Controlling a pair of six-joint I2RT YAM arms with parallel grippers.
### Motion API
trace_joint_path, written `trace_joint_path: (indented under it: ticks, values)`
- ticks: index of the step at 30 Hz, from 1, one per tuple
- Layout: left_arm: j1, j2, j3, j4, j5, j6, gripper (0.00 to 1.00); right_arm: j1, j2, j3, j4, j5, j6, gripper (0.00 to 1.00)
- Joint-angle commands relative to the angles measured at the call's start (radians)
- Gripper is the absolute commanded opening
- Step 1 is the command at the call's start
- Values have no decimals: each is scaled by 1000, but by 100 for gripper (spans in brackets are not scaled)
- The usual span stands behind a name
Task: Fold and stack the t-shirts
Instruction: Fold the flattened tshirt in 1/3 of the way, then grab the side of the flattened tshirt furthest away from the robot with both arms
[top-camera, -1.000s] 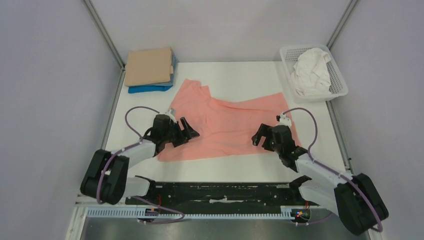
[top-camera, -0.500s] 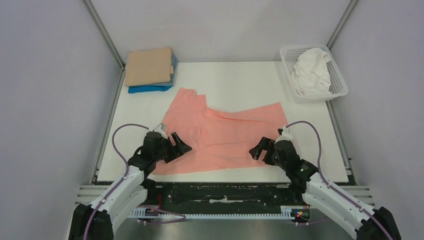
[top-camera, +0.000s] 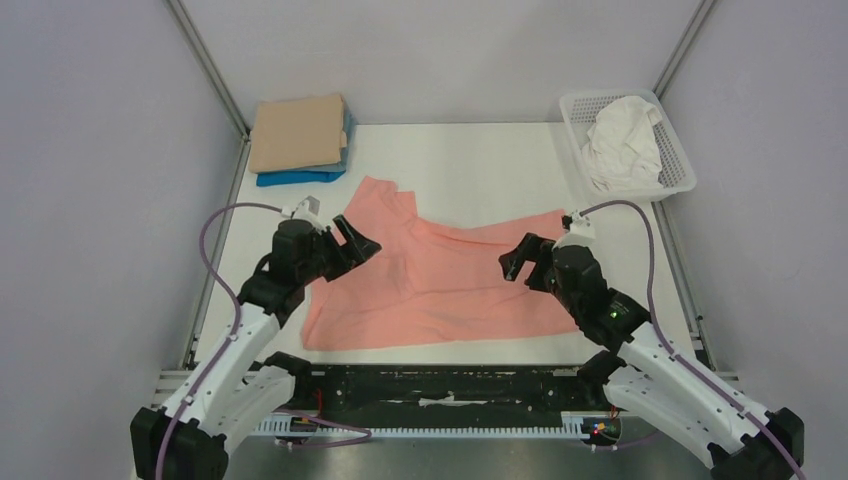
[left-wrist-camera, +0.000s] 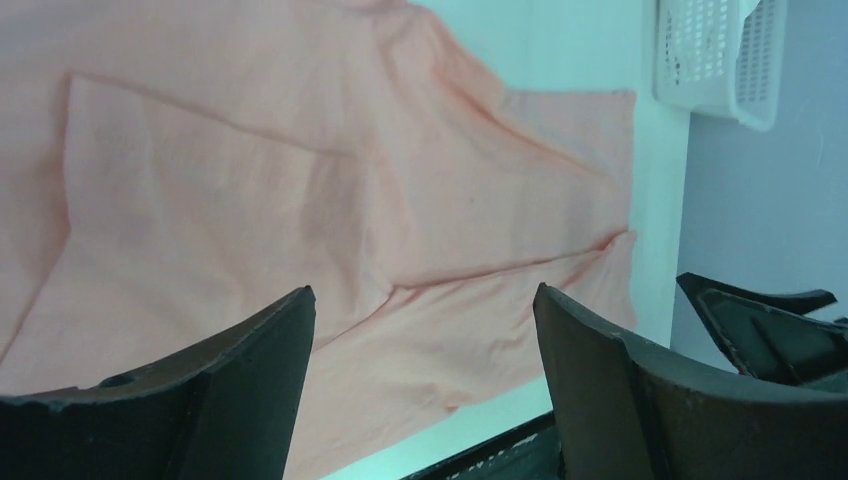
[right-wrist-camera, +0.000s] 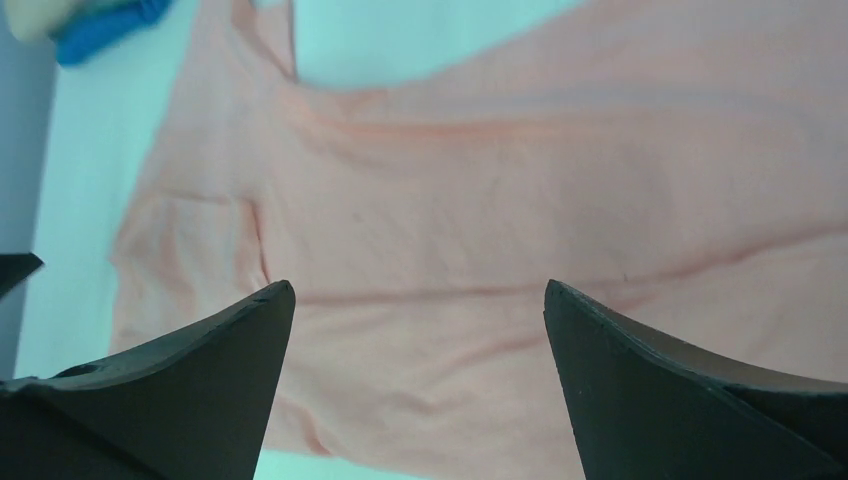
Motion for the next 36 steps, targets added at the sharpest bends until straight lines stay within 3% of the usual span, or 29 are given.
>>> trace_joint_path:
  ticks: [1, 6, 11, 15, 21, 28, 36]
  values:
    - [1, 148, 176, 18, -101, 45, 86, 3, 14, 97, 208, 186, -75, 98]
    - [6, 426, 429, -1, -193, 103, 86, 3, 95, 188, 309, 231, -221, 98]
    - [45, 773, 746, -104, -273, 193, 86, 1, 238, 260, 271, 280, -284, 98]
    - [95, 1022, 963, -150, -154, 265, 86, -2, 290, 231, 269, 340, -313, 98]
    - [124, 1323, 1217, -172, -141, 325, 86, -25, 334, 199, 284, 347, -337, 98]
    - [131, 1556, 1483, -270, -147, 363, 86, -44, 388, 185, 306, 301, -389, 98]
    - [132, 1624, 1475, -313, -26, 423, 84, -68, 401, 168, 327, 276, -411, 98]
